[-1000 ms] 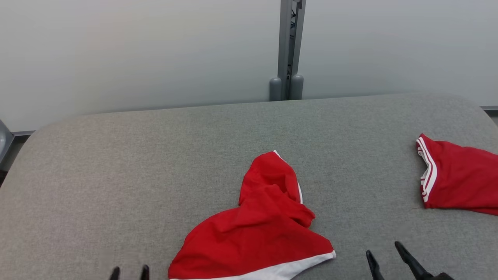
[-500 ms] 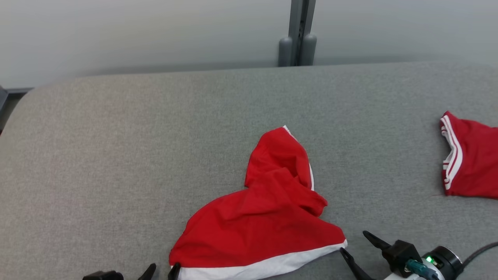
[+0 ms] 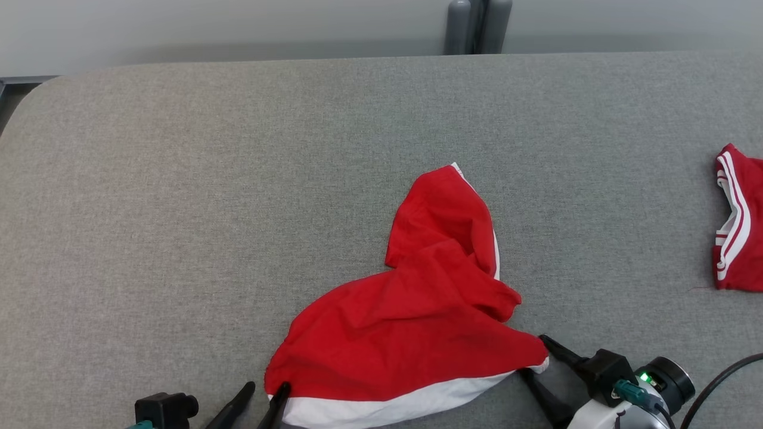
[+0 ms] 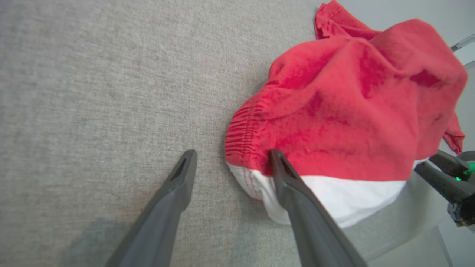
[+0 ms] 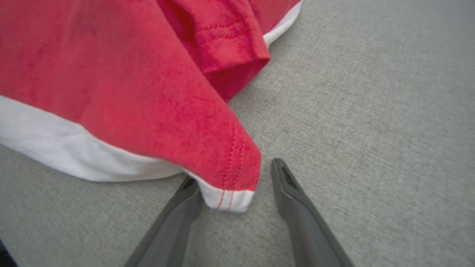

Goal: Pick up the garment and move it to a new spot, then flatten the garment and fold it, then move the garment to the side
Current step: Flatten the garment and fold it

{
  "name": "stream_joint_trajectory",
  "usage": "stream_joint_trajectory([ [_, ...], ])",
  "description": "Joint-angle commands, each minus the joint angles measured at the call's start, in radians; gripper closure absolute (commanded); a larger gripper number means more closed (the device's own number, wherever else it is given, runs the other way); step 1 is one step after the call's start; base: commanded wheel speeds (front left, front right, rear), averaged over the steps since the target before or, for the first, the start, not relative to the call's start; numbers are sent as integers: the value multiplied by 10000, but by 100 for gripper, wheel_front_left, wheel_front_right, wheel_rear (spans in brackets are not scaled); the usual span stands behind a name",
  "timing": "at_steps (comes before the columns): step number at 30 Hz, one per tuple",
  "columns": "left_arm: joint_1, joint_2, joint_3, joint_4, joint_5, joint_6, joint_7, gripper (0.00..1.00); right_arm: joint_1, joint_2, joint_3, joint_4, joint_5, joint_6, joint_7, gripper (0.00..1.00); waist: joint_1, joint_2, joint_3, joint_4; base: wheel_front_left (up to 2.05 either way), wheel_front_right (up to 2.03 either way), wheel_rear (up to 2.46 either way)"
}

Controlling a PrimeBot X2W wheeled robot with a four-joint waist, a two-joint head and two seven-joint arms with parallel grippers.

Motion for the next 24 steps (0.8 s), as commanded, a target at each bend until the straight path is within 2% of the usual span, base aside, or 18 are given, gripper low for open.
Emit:
stream_joint_trajectory([
  [1, -43, 67, -70, 66, -125, -9, -30, 0, -47, -25, 28, 132, 70, -3, -68, 34, 0, -1, -15, -3, 0, 0, 0],
  [6, 151, 199, -298, -23, -472, -10, -34, 0, 58, -43, 2, 158, 154, -3, -200, 37, 0, -1, -91, -12, 0, 0, 0],
  [9, 266, 285, -531, -161, -769, -10, 41, 0, 158, -76, -7, 131, 195, -3, -251, 29, 0, -1, -164, -44, 0, 0, 0],
  [13, 402, 425, -669, -324, -1050, -10, 73, 0, 250, -96, -89, 30, 197, -3, -278, 25, 0, -1, -236, -84, 0, 0, 0],
  [17, 403, 534, -800, -296, -1128, -10, 81, 0, 307, -98, -94, -58, 172, -3, -237, 27, 0, -1, -237, -118, 0, 0, 0],
  [19, 299, 541, -892, -265, -1210, -10, 45, 0, 286, -71, -55, -121, 203, -3, -211, 33, 0, -1, -237, -132, 0, 0, 0],
  [20, 229, 565, -963, -251, -1243, -11, 26, 25, 277, -58, -28, -154, 253, -3, -211, 50, 0, -1, -242, -139, 0, 0, 0],
  [22, 122, 634, -1129, -258, -1331, -11, -42, 100, 258, -55, 158, -276, 487, -3, -272, 100, 0, -1, -261, -164, 0, 0, 0],
  [24, 114, 713, -1284, -373, -1506, -11, -94, 100, 217, -198, 370, -393, 774, -3, -253, 100, 0, -1, -305, -230, 0, 0, 0],
])
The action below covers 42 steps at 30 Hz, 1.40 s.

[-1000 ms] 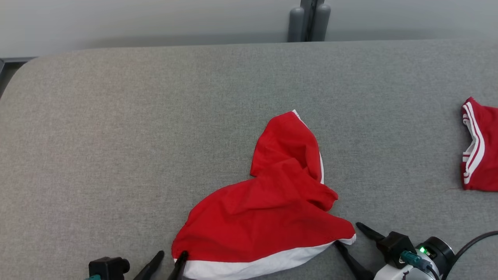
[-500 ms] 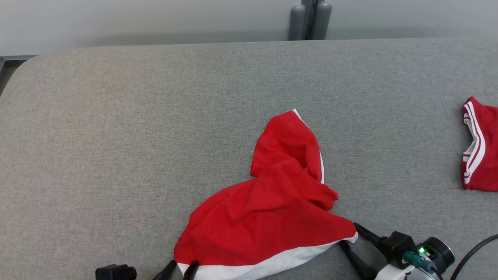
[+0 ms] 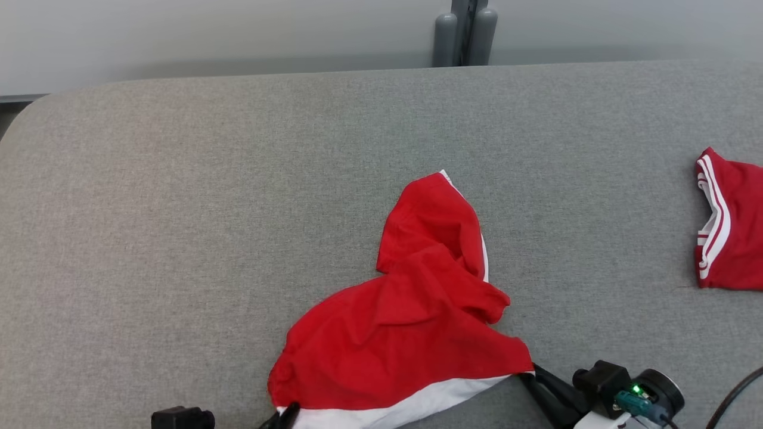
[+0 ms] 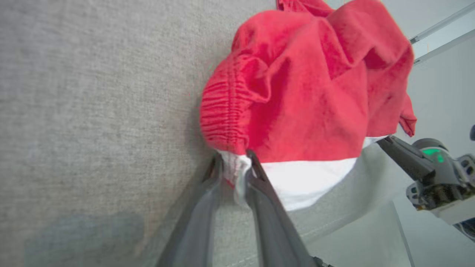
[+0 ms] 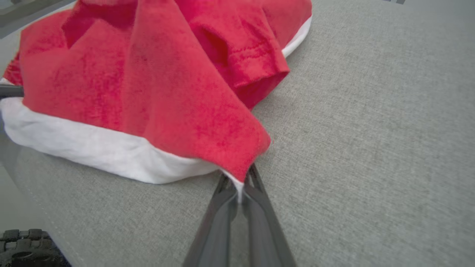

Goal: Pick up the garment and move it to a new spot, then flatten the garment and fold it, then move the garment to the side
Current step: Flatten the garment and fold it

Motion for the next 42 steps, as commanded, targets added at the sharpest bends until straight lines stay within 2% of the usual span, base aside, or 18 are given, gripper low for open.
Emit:
stream_joint_trajectory([
  [1, -109, 99, -64, -212, -274, -11, -124, 100, -46, -267, 97, -138, 235, -3, -45, 100, 0, 0, -59, -75, 0, 0, 0],
  [6, 3, 456, -86, -1901, -1074, -11, -300, 100, 323, -753, -549, -1232, 1166, -3, -86, 100, 0, 0, -160, -233, 0, 0, 0],
  [12, -255, 1035, 274, -5503, -1916, 14, -5, 100, 826, -1693, -2084, -4627, 3071, -1, 907, 100, 0, 0, 110, -597, 0, 0, 0],
  [16, -1499, 1405, 625, -7208, -2013, 274, 723, 100, 367, -2378, -3302, -6781, 4336, -1, 1782, 100, 0, 0, 743, -709, 0, 0, 0],
  [20, -4262, 1577, 1132, -7440, -2007, 691, 1680, 100, -1255, -2962, -4181, -7727, 5279, -1, 2627, 100, 0, 0, 1826, -704, 0, 0, 0],
  [21, -5159, 1623, 1189, -7174, -1947, 796, 1988, 100, -1887, -3124, -4389, -7686, 5412, -1, 2840, 100, 0, 0, 2138, -676, 0, 0, 0],
  [22, -5159, 1623, 1189, -7174, -1947, 796, 1988, 100, -1887, -3124, -4389, -7686, 5412, -1, 2840, 100, 0, 0, 2138, -676, 0, 0, 0],
  [24, -7099, 1592, 1301, -6338, -1727, 974, 2415, 100, -3300, -3405, -4583, -7359, 5362, -3, 3261, 100, 0, 0, 2750, -624, 0, 0, 0],
  [27, -10085, 1327, 1228, -4537, -1193, 1160, 2806, 100, -5749, -3294, -4580, -6415, 5333, -1, 3748, 100, 0, 0, 3662, -574, 0, 0, 0],
  [30, -12761, 928, 1026, -2532, -509, 1136, 2759, 100, -8265, -2743, -4360, -5002, 4922, -3, 3985, 100, 0, 0, 4436, -592, 0, 0, 0],
  [31, -14251, 635, 905, -1150, -35, 1016, 2391, 100, -9858, -2170, -4180, -3911, 4369, -3, 3755, 100, 0, 0, 4806, -631, 0, 0, 0],
  [36, -16869, 225, 642, 1815, 1510, 672, 330, 100, -12586, -293, -4134, -1093, 2683, -4, 2001, 100, 0, 0, 5162, -807, 0, 0, 0],
  [39, -17449, 94, 462, 3264, 2271, 580, -1137, 100, -13189, 602, -4148, 243, 1931, -6, 656, 100, 0, 0, 5345, -840, 0, 0, 0],
  [42, -17142, -13, 210, 4631, 2605, 430, -2284, 100, -12868, 1122, -3894, 1371, 1616, -6, -369, 100, 0, 0, 5401, -831, 0, 0, 0],
])
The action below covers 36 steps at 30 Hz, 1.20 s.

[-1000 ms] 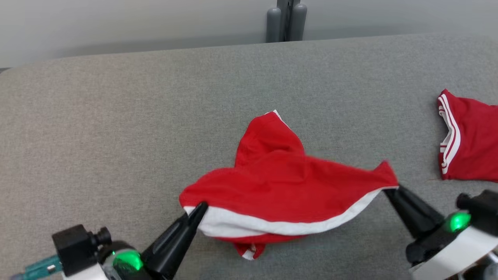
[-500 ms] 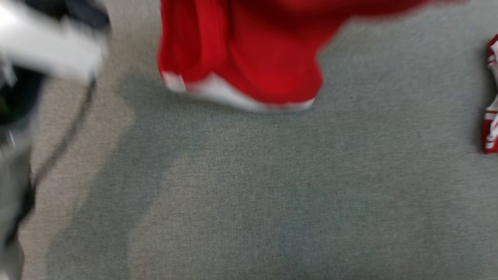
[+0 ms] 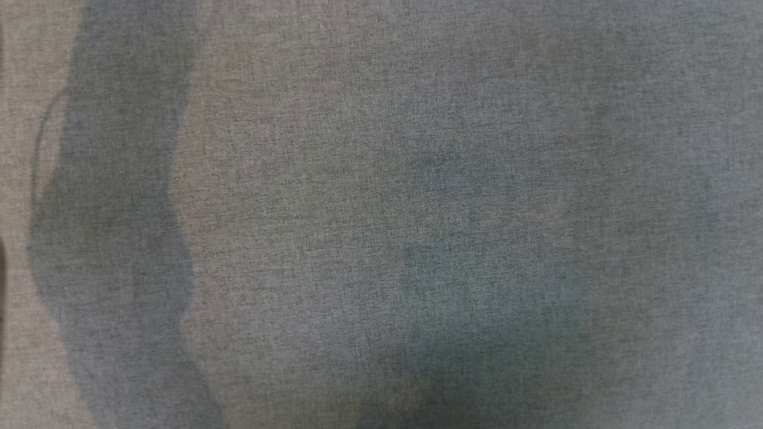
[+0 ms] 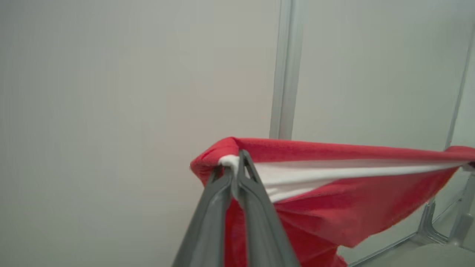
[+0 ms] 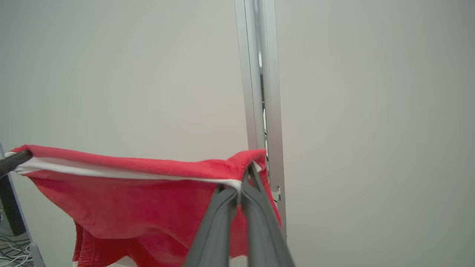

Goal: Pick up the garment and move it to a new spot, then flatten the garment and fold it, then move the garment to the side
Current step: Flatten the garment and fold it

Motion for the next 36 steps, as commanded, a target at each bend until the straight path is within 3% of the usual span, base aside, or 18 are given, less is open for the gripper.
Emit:
stream_joint_trajectory([
  [1, 410, 78, -52, 450, 32, -72, -286, 100, 475, -38, 120, 348, -23, -10, -236, 100, -1, 0, -5, 16, 0, 0, 0],
  [4, 1416, -52, -338, 1574, -97, -263, -893, 100, 1558, 3, 771, 902, 101, -10, -681, 100, -1, 0, -130, 81, 0, 0, 0],
  [8, 3284, -286, -699, 1755, -499, -404, -1237, 100, 3699, -538, 1712, 370, 335, -8, -868, 100, -1, 0, -369, 143, 0, 0, 0],
  [13, 5924, -58, -1156, 397, -923, -408, -1298, 100, 6924, -1388, 1487, -1579, 297, -8, -866, 100, -1, 0, -1016, 419, 0, 0, 0],
  [19, 10451, 189, -1037, -1040, -1069, -332, -1261, 100, 10860, -1821, 1140, -3052, -437, -11, -870, 100, -1, 0, -3141, 434, 0, 0, 0],
  [23, 13579, 266, -1043, -2327, -1371, 391, -1252, 100, 13218, -1962, 1095, -3593, -769, -23, -872, 100, -1, 0, -4465, 348, 0, 0, 0],
  [24, 13579, 266, -1043, -2327, -1371, 391, -1252, 100, 13218, -1962, 1095, -3593, -769, -23, -872, 100, -1, 0, -4465, 348, 0, 0, 0],
  [31, 18048, 503, -1132, -6066, -2017, 2223, -619, 100, 17220, -1968, 198, -4821, -784, -45, -872, 100, -1, 0, -5501, 762, 0, 0, 0],
  [36, 19075, 602, -1277, -8463, -2399, 2777, 89, 100, 17918, -1917, -213, -6182, -344, -28, -552, 100, -1, 0, -5340, 1020, 0, 0, 0],
])
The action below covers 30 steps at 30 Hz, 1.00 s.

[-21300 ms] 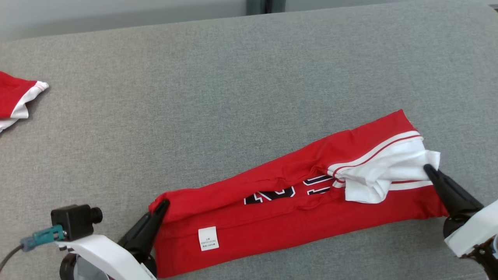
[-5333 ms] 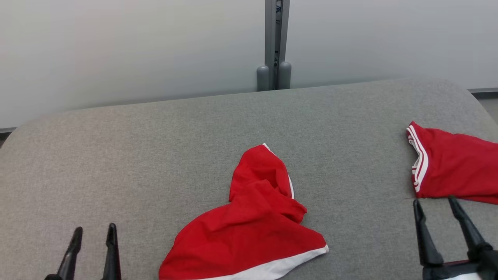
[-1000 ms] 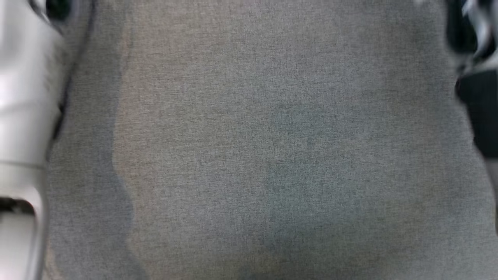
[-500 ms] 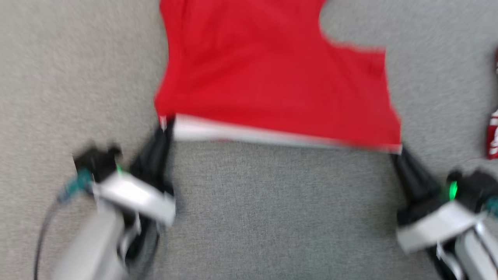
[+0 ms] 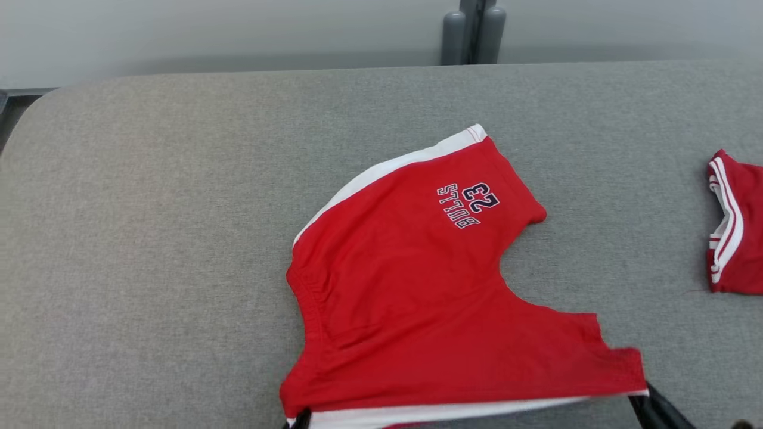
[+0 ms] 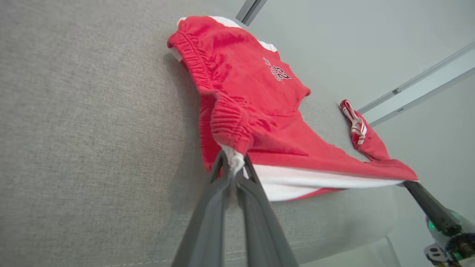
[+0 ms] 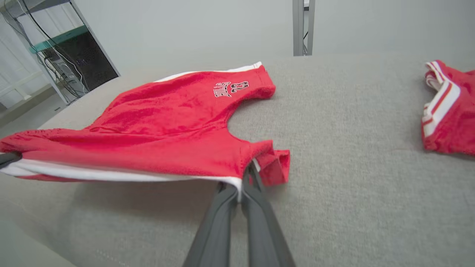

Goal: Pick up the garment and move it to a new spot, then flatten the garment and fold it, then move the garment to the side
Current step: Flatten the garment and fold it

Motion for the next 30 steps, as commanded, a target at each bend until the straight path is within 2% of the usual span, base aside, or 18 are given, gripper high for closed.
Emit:
stream_joint_trajectory([
  [1, -277, 93, 169, -361, -101, 171, 187, 100, -535, -162, -114, -278, 148, -50, 232, 100, 0, 0, 95, 128, 0, 0, 0],
  [4, -926, 106, 352, -1131, -208, 502, 793, 100, -1934, -622, 158, -662, 519, -44, 867, 100, 0, 0, 600, 173, 0, 0, 0],
  [6, -1626, 80, 422, -1625, -361, 572, 1295, 100, -3149, -1044, 302, -753, 654, -31, 1269, 100, 0, 0, 1150, 350, 0, 0, 0],
  [10, -3431, -138, 540, -1690, -700, 699, 2382, 100, -5434, -1669, 666, -199, 1377, -30, 2030, 100, 0, 0, 1963, 909, 0, 0, 0],
  [13, -5161, -284, 696, -817, -551, 932, 2955, 100, -7106, -2034, 1022, 668, 1862, -30, 2495, 100, 0, 0, 2538, 1304, 0, 0, 0],
  [17, -7132, -885, 741, 879, -467, 1004, 3193, 100, -9136, -2228, 1693, 1995, 2220, -30, 2804, 100, 0, 0, 3086, 1728, 0, 0, 0],
  [22, -8820, -1073, 544, 2916, -81, 830, 3353, 100, -11155, -1823, 2771, 3674, 2593, -30, 2783, 100, 0, 0, 3284, 1868, 0, 0, 0],
  [27, -9534, -1292, 254, 4216, -168, 470, 3638, 100, -12380, -1530, 3849, 5251, 2753, -30, 2934, 100, 0, 0, 3282, 1890, 0, 0, 0],
  [28, -9633, -1332, 237, 4370, -181, 402, 3627, 78, -12558, -1502, 4045, 5456, 2750, -30, 2915, 100, 0, 0, 3292, 1889, 0, 0, 0],
  [29, -9698, -1370, 235, 4510, -201, 348, 3571, 53, -12699, -1465, 4164, 5678, 2806, -30, 2836, 90, 0, 0, 3298, 1882, 0, 0, 0],
  [30, -9703, -1421, 237, 4625, -241, 292, 3535, 0, -12819, -1429, 4249, 5829, 2806, -30, 2690, 51, 0, 0, 3292, 1867, 0, 0, 0],
])
